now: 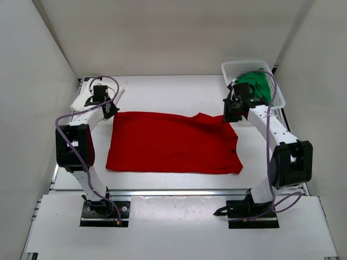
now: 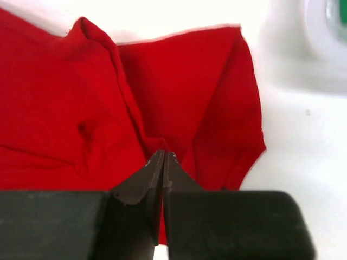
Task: Fold and stack the t-shirts
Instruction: Fold the other side of the tshirt into a rectangle
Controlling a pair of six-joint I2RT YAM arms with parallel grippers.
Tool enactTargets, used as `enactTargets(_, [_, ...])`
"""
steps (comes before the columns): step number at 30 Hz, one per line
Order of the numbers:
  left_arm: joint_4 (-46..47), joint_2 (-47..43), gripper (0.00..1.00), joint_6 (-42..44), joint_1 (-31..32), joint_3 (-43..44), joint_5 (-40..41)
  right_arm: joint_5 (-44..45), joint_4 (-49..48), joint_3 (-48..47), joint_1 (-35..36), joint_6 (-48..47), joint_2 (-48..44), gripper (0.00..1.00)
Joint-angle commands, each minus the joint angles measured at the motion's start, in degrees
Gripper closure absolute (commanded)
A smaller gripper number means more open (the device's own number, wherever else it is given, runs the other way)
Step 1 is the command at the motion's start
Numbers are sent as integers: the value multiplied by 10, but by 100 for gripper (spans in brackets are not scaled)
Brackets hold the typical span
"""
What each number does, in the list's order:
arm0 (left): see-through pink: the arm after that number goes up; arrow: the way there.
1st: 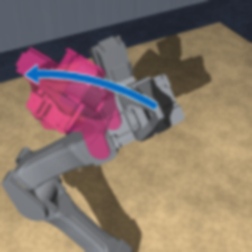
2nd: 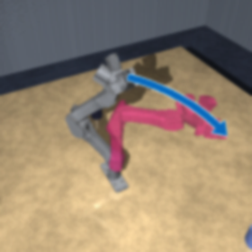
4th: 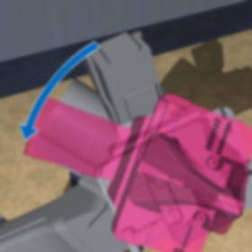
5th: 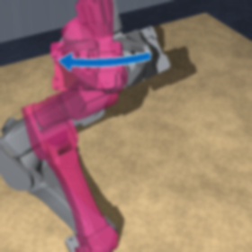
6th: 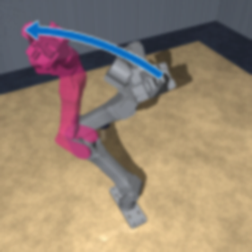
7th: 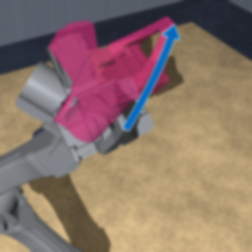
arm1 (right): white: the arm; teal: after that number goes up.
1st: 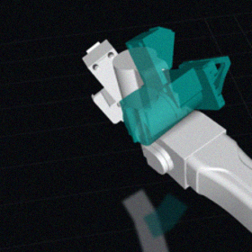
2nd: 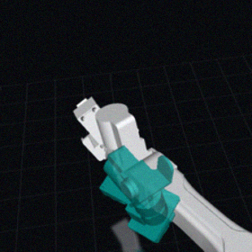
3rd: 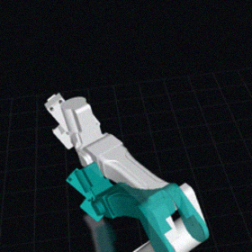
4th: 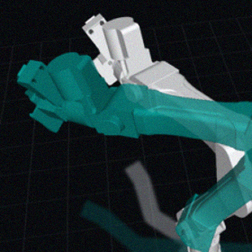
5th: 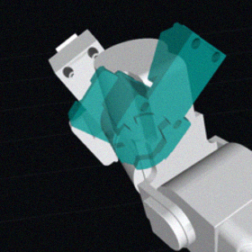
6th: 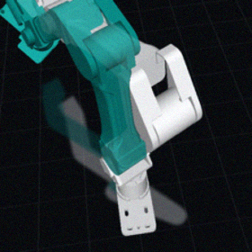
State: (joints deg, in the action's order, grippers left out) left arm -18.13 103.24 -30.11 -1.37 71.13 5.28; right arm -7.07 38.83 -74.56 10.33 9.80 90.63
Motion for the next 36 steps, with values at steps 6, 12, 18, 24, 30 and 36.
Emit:
enactTargets(6, [19,-96,100,11,-18,-59,-13,18,-70,127,-5,28,-142,100])
enactTargets(12, [25,-162,100,8,-44,-121,-36,40,-60,196,7,33,-204,100])
enactTargets(18, [17,-202,100,5,-68,-175,-62,57,-67,300,17,67,-283,100])
enactTargets(24, [40,-221,95,-30,-121,-241,-144,39,-86,393,21,120,-364,100])
enactTargets(30, [70,-263,59,-64,-135,-296,-181,-1,-124,440,-16,142,-407,95])
enactTargets(36, [96,-356,58,-89,-119,-306,-156,52,-121,404,13,125,-416,83])
